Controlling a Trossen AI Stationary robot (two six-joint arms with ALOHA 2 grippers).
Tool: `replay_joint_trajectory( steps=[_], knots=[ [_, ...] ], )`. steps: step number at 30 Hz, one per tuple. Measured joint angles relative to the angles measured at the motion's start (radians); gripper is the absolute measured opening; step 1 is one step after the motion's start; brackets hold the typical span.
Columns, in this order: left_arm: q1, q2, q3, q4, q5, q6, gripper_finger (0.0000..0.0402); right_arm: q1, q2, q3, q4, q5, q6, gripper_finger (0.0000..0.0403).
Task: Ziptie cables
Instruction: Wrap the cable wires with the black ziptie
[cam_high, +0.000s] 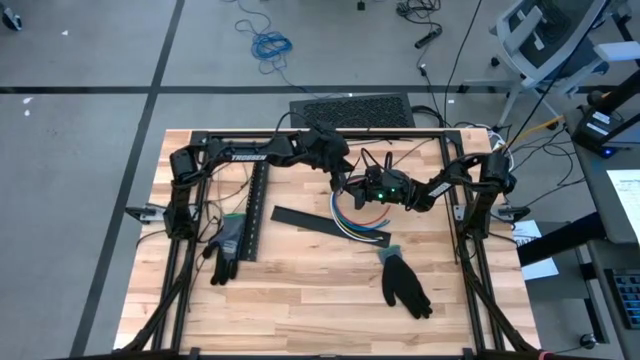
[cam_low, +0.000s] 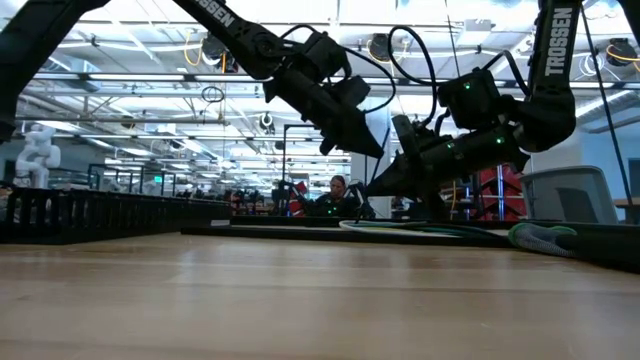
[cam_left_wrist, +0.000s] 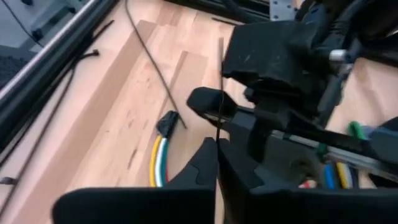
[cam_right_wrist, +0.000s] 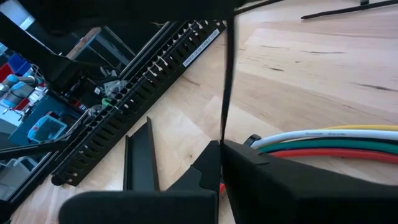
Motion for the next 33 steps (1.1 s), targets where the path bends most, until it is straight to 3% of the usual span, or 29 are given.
replay_joint_trajectory(
  steps=[13, 25, 33],
  knots=[
    [-0.019, 0.0, -0.002, 0.028, -0.065, 0.014, 0.0001, 0.001, 0.0, 0.0, -0.003, 0.008, 0.023, 0.0001],
    [-0.026, 0.001, -0.001, 0.085, -0.068, -0.013, 0.0, 0.003, 0.001, 0.056, -0.088, 0.001, 0.015, 0.0091],
    [-0.026, 0.001, -0.001, 0.088, -0.069, -0.013, 0.0, 0.003, 0.001, 0.105, -0.147, 0.003, -0.027, 0.0082]
  ],
)
